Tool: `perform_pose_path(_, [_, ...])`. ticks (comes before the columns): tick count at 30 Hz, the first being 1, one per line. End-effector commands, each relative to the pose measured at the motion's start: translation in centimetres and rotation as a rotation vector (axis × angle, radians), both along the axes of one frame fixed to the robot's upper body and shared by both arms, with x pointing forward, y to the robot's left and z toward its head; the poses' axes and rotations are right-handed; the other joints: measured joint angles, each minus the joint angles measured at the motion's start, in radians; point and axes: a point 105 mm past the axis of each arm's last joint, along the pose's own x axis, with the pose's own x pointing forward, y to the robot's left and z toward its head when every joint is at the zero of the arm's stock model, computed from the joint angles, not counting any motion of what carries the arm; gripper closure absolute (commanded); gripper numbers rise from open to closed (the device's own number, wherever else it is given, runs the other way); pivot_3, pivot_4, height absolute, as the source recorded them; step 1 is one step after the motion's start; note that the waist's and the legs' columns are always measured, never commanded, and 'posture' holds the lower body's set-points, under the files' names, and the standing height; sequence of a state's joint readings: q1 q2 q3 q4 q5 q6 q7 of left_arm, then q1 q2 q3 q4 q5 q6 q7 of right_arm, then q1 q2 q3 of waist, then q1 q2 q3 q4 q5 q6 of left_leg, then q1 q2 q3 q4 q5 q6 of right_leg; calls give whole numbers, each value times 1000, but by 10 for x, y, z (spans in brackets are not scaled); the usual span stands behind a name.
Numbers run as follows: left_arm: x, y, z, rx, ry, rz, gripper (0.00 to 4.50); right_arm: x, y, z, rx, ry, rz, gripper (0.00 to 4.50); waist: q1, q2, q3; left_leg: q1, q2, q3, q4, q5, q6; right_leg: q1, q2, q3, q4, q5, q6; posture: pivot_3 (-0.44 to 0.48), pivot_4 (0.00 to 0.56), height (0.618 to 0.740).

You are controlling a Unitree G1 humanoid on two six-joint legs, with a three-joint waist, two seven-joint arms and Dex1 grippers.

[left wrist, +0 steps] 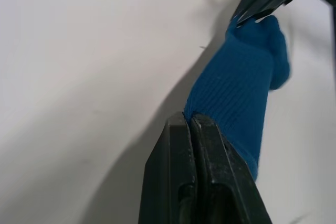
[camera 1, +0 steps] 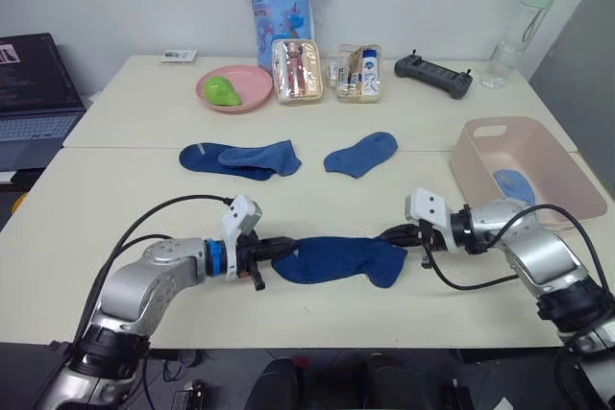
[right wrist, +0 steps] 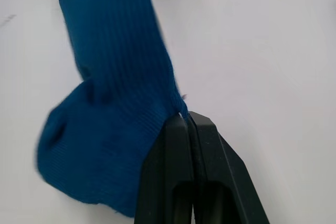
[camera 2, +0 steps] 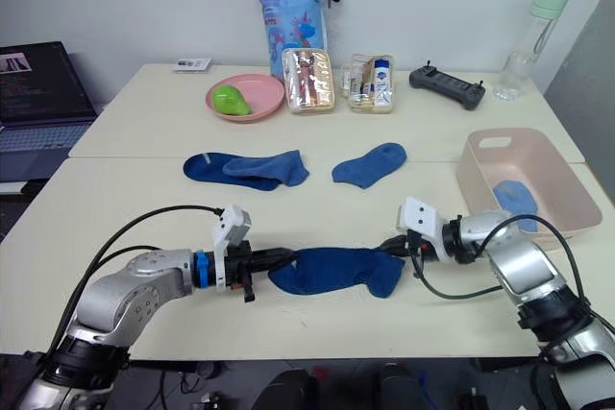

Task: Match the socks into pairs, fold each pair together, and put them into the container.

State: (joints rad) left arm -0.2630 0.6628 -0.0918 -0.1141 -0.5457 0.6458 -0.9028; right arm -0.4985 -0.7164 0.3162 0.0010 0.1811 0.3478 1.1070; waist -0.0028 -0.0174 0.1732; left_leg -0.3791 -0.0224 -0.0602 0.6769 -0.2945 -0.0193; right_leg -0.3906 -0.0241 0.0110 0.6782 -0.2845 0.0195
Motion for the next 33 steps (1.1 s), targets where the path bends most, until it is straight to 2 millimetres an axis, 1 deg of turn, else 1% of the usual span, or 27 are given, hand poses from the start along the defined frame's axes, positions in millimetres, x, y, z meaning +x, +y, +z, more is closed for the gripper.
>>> perform_pose_path(1, [11,-1,2,12,-58,10,4461,7,4,10,13,-71,12,4500,0,0,0,0,0,0,0,0,0,0,0,0,0,0,0,0,150,740])
perform_pose_path(4, [17,-2,3,8,-86,2,4461,14,4,12,25,-113,-20,4500,0,0,0,-2,0,0,0,0,0,-1,0,0,0,0,0,0,150,740])
perform_pose_path(5, [17,-3,3,5,-93,-8,4070,16,3,12,27,-125,-32,4500,0,0,0,-2,0,0,0,0,0,-1,0,0,0,0,0,0,150,740])
perform_pose_path(6, [17,-4,3,2,-98,-15,3871,16,3,12,28,-131,-38,4500,0,0,0,-2,0,0,0,0,0,-2,0,0,0,0,0,0,150,740])
perform_pose_path(9, [29,9,5,24,-142,43,2928,19,-6,18,45,-151,-76,3798,0,0,0,-2,0,0,0,0,0,-2,0,0,0,0,0,0,150,740])
perform_pose_path(11, [34,18,8,47,-177,66,2292,23,-12,27,69,-189,-125,3149,0,0,0,-2,0,0,0,0,0,-2,0,0,1,0,0,0,150,740])
perform_pose_path(12, [39,24,19,27,-211,99,1946,22,-15,33,87,-210,-144,2794,0,0,0,-2,0,0,0,0,0,-2,0,0,1,0,0,0,150,740])
perform_pose_path(14, [45,30,39,-6,-284,145,1215,13,-13,43,154,-185,-145,2040,0,0,0,-3,0,0,0,0,0,-4,0,0,1,0,0,0,150,740])
perform_pose_path(16, [43,29,50,-21,-327,138,590,4,-9,47,195,-159,-129,2030,1,0,0,-4,0,0,0,0,0,-4,0,0,1,0,0,0,150,740])
perform_pose_path(17, [37,23,55,-40,-350,104,296,-3,-3,48,222,-151,-109,2030,0,0,0,-4,0,0,0,0,0,-4,0,0,1,0,0,0,150,740])
perform_pose_path(18, [29,13,56,-43,-371,55,268,-8,3,48,254,-143,-98,2211,0,0,0,-4,0,0,0,0,0,-4,0,0,1,0,0,0,150,740])
perform_pose_path(20, [14,-5,54,-33,-411,-26,523,-17,18,44,315,-122,-88,2748,-1,0,0,-4,0,1,0,0,0,-4,0,1,0,0,0,0,150,740])
perform_pose_path(21, [8,-13,52,-32,-420,-51,752,-20,24,40,325,-117,-81,3089,-1,0,0,-4,0,1,0,0,0,-4,-1,2,0,0,0,0,150,740])
perform_pose_path(23, [-6,-31,41,-32,-411,-107,1397,-23,34,33,339,-120,-84,3824,-1,0,0,-4,0,2,0,0,0,-4,-1,3,0,0,0,0,150,740])
perform_pose_path(25, [-12,-38,36,-30,-407,-125,2054,-22,38,30,345,-128,-94,4491,0,0,0,-3,0,2,0,0,0,-4,-1,3,1,0,0,0,150,740])
perform_pose_path(27, [-15,-49,22,-23,-401,-109,2708,-21,44,18,341,-135,-117,4500,0,0,0,-3,0,2,0,0,0,-4,-1,2,2,1,-1,0,150,740])
perform_pose_path(29, [-17,-55,6,18,-403,-91,3417,-22,45,4,321,-143,-139,4500,0,0,0,-1,0,2,0,0,0,-2,-1,2,2,1,-1,0,150,740])
perform_pose_path(32, [-11,-48,-13,78,-414,-28,4441,-16,39,-12,293,-178,-212,4500,0,0,0,2,0,2,0,0,0,0,0,2,2,1,-1,0,150,740])
perform_pose_path(33, [-10,-46,-18,77,-404,2,4478,-14,35,-18,275,-195,-233,4500,0,0,0,2,0,2,0,0,0,0,0,3,2,1,-1,0,150,740])
